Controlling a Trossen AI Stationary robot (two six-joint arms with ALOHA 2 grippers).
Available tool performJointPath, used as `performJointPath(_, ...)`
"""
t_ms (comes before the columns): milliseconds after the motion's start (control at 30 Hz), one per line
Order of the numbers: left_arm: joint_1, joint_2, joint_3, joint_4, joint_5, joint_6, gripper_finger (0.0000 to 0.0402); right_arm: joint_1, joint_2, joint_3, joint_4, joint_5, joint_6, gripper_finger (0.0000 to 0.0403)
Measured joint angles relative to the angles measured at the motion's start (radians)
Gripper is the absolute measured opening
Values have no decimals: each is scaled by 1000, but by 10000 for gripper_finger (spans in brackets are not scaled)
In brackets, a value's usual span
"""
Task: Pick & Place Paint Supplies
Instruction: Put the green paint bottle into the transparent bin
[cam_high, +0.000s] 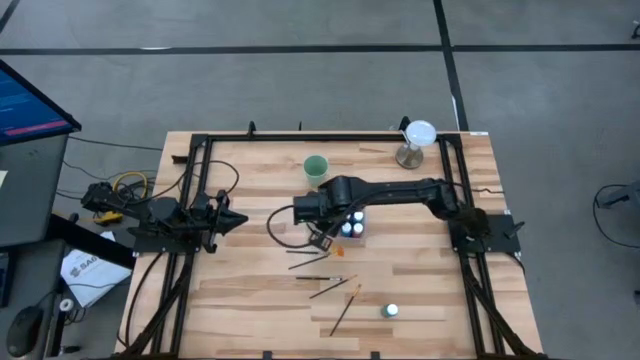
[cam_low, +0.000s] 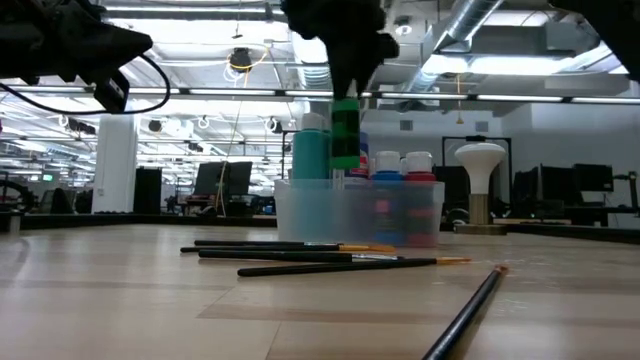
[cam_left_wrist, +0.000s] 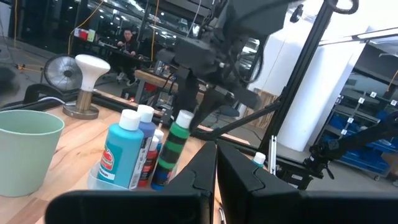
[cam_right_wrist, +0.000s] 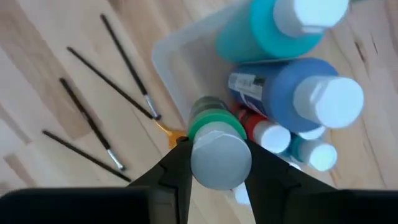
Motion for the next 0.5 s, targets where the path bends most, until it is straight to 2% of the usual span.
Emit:
performJointPath(233,0,19,0,6,3,0,8,-12,29,4,44,5,89,108)
performJointPath(500,0,49,0,21,2,0,8,-17,57,0,16,-13,225,108)
